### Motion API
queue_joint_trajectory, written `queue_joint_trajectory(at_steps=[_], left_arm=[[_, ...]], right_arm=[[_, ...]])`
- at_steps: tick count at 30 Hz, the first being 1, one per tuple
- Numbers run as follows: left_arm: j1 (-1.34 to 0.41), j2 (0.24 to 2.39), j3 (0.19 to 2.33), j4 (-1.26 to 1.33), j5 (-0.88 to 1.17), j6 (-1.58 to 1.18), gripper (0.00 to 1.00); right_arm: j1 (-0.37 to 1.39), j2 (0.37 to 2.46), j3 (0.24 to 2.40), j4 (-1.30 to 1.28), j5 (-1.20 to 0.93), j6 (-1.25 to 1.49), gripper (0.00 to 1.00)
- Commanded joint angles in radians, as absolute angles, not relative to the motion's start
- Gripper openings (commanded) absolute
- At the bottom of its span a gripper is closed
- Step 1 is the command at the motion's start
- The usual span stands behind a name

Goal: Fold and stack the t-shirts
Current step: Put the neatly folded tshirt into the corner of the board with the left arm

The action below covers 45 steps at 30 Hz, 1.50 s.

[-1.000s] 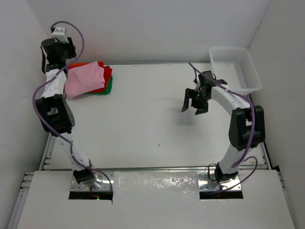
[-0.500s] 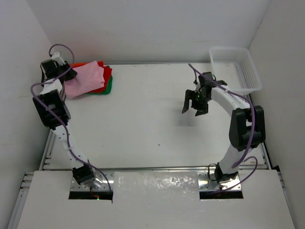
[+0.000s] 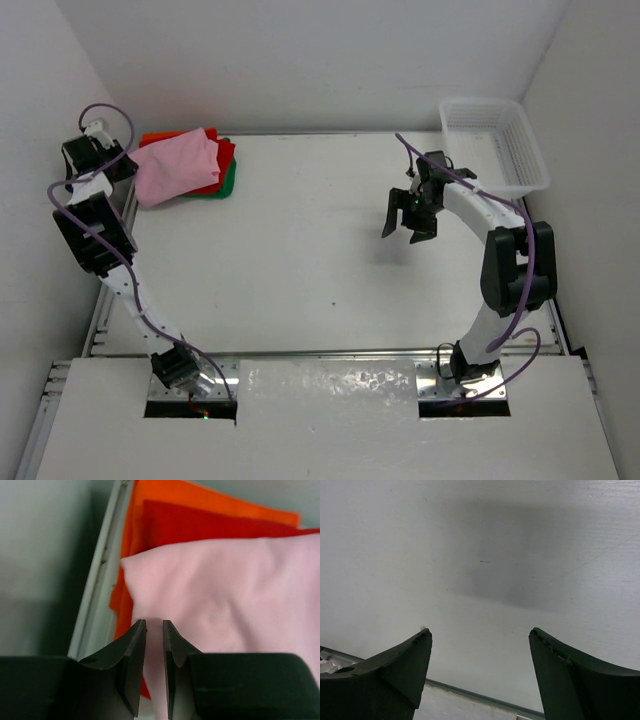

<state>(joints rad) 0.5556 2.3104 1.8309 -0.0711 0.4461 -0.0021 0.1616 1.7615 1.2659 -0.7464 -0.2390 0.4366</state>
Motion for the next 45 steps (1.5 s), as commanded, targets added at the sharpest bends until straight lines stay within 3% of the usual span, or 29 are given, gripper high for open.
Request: queue_joint_trajectory(at_steps=[1, 8, 14, 21, 32, 39, 45], left_arm=[[0.563, 2.304, 1.852, -0.12, 0.339, 0.098, 0.19], [0.557, 2.277, 1.87, -0.146, 0.174, 0.189, 0.19], [0.503, 2.186, 1.891, -0.132, 0.057, 0.288, 0.33], [0.488, 2.016, 1.898, -0.24, 0.014, 0.327, 0.35], [0.437, 1.53, 1.467, -0.677, 0.259, 0.508, 0.37], [0.44, 1.2, 1.004, -0.752, 0.126, 0.6, 0.38], [0.456, 1.057, 0.703, -0.663, -0.07, 0.632, 0.38]], right_arm=[[0.169, 1.738, 1.304, -0.753, -0.233, 0.423, 0.77], [0.169, 1.733, 1.31, -0.752, -0.238, 0.423, 0.77], [0.169, 1.727, 1.313, -0.75, -0.241, 0.414, 0.77], [0.167, 1.66, 1.258, -0.726, -0.222, 0.396, 0.78], [0.155, 1.425, 0.996, -0.624, -0.184, 0.345, 0.81], [0.147, 1.241, 0.818, -0.562, -0.173, 0.334, 0.85], [0.147, 1.121, 0.715, -0.494, -0.186, 0.339, 0.9]])
